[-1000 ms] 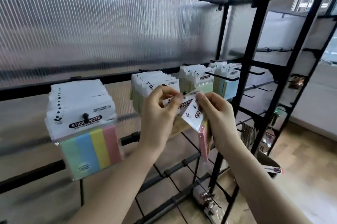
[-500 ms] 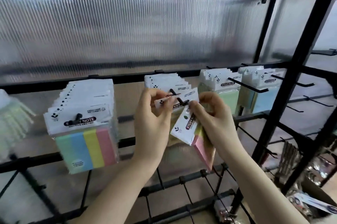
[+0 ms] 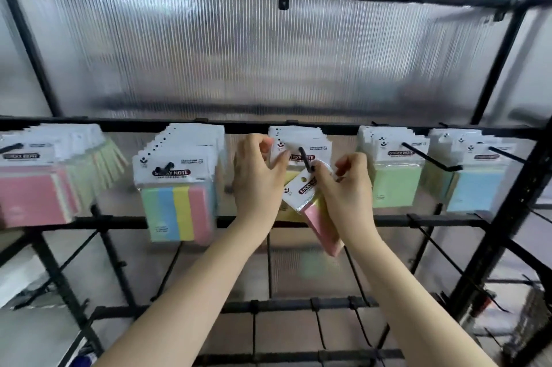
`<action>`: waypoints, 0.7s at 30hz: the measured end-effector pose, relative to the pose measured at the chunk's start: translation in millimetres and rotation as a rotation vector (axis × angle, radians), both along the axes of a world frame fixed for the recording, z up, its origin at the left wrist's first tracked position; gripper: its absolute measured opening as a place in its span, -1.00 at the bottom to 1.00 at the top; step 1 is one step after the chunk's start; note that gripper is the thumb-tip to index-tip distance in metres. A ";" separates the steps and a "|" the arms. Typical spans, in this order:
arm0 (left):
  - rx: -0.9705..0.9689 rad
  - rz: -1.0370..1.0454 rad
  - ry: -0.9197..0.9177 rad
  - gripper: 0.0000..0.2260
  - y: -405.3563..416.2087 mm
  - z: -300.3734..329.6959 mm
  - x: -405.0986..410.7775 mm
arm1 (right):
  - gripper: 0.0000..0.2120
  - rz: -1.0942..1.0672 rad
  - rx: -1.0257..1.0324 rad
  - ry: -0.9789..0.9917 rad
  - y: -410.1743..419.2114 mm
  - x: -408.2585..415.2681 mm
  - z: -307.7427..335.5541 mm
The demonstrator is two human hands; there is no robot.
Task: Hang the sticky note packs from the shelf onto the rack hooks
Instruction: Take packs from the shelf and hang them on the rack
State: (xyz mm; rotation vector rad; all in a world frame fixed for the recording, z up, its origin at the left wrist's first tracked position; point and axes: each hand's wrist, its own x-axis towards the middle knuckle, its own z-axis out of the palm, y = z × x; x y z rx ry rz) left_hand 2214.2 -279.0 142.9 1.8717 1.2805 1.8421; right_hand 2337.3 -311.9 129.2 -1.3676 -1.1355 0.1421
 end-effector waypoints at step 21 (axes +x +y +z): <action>-0.070 -0.163 -0.101 -0.88 -118.2 -5.7 -84.4 | -0.88 0.435 0.332 0.285 -59.0 -102.0 -1.9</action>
